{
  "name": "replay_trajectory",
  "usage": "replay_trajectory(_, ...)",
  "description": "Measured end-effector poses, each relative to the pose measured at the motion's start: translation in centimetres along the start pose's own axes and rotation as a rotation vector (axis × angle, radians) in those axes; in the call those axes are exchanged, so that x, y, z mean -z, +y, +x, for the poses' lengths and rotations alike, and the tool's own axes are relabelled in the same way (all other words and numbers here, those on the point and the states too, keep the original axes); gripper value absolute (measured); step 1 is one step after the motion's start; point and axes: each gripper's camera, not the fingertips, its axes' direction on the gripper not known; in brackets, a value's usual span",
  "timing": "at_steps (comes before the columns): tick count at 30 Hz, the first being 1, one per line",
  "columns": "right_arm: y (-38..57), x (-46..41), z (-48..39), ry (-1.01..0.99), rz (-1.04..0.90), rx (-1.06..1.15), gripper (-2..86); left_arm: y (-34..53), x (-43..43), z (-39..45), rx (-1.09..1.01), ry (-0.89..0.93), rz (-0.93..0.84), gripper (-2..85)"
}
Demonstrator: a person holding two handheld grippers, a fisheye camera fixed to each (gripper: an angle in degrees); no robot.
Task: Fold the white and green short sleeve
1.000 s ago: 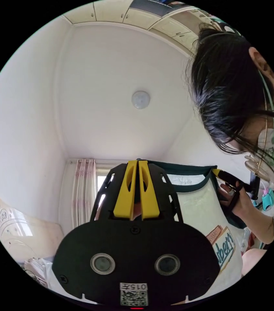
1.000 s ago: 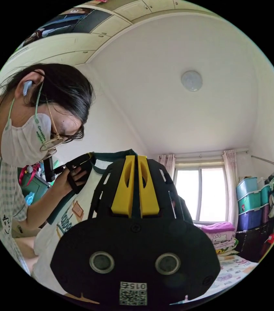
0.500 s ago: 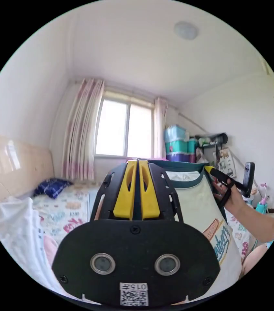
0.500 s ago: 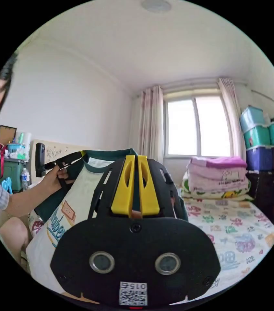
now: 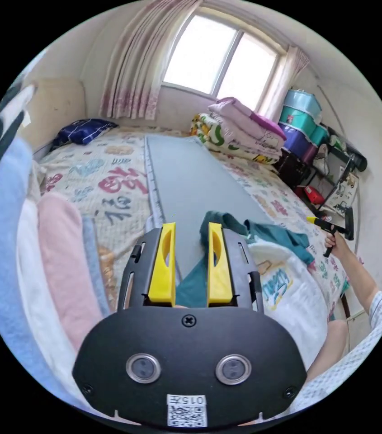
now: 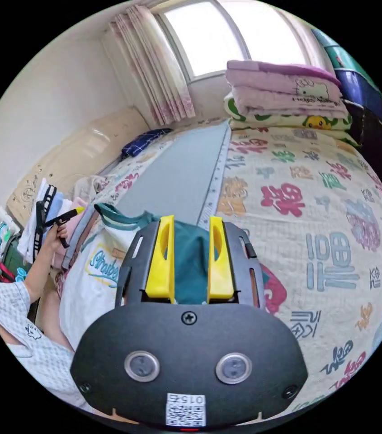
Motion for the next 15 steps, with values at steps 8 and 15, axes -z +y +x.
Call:
replay_trajectory(8, -4.0, 4.4, -0.5, 0.079, -0.129, -0.147, 13.2, -2.2, -9.1, -3.1, 0.121, -0.004, -0.337, 13.5)
replay_trajectory(15, -9.5, 9.8, -5.1, 0.164, -0.168, -0.127, 9.9, -4.0, -7.6, -0.4, 0.082, 0.185, -0.324, 13.3)
